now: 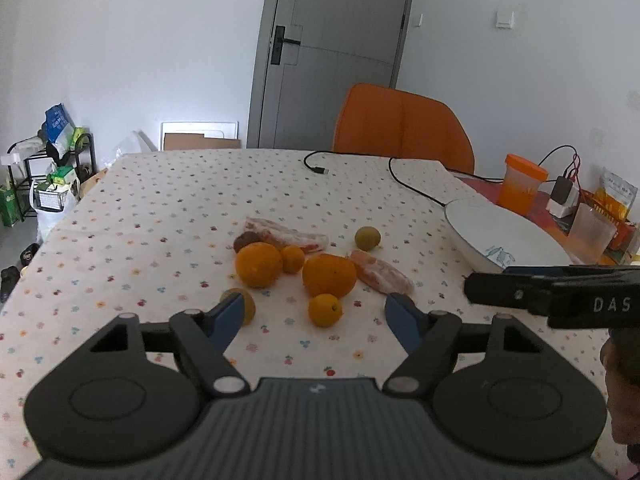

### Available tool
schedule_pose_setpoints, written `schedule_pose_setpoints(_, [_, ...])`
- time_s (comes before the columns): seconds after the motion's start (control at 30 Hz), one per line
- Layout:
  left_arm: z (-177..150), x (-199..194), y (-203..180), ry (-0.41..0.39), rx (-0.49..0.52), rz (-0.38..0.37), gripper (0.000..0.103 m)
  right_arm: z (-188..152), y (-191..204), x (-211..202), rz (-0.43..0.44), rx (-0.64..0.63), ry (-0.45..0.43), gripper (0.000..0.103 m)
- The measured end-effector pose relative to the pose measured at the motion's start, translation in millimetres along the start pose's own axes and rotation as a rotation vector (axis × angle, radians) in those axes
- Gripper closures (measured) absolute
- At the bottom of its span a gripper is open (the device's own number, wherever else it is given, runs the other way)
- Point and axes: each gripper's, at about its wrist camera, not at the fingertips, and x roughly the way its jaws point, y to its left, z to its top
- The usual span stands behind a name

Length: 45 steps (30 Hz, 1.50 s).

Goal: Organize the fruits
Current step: 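Grasp the small orange with the left tool while the right tool grasps the red plum, then carry the orange and plum to the white plate and release both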

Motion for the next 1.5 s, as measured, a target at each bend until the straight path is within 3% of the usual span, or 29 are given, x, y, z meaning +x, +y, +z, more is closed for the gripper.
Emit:
schedule_pose_setpoints(0.17, [-2.5, 15.9, -1.7, 0.028, -0.026, -0.026, 0.042, -0.6, 1.9, 15.2, 0.029, -0.017, 0.027, 0.028])
schedule_pose_setpoints(0.3, [-3.6, 27.6, -4.8, 0.035, -0.021, -0.042, 0.043, -1.2, -0.7, 27.5, 0.04, -0.022, 0.055, 0.034])
schedule_pose_setpoints(0.37, [-4.1, 34.3, -5.3, 0.05, -0.021, -0.049, 0.049, -2.1, -3.4, 35.0, 0.051, -0.026, 0.079, 0.044])
schedule_pose_setpoints(0.6, [-6.4, 51.7, -2.2, 0.078, -0.041, -0.041, 0.059, -4.4, -5.2, 46.1, 0.089, -0.029, 0.102, 0.049])
schedule_pose_setpoints(0.67, [-5.9, 54.2, -0.3, 0.077, -0.052, -0.044, 0.075, -4.9, -4.9, 49.4, 0.095, -0.033, 0.109, 0.051])
schedule_pose_setpoints(0.73, [-5.1, 55.5, 2.6, 0.078, -0.071, -0.039, 0.08, -4.8, -4.8, 53.3, 0.102, -0.035, 0.12, 0.055])
schedule_pose_setpoints(1.1, [-6.3, 43.9, 10.7, 0.07, -0.106, -0.057, 0.08, -3.5, 6.6, 68.6, 0.091, -0.093, 0.134, 0.059])
schedule_pose_setpoints(1.27, [-6.1, 38.7, 11.8, 0.067, -0.115, -0.055, 0.08, -5.1, 10.5, 73.9, 0.075, -0.117, 0.131, 0.081])
schedule_pose_setpoints(1.5, [-2.7, 31.1, 6.3, 0.045, -0.102, -0.071, 0.08, -4.2, 10.0, 63.4, 0.091, -0.121, 0.101, 0.082])
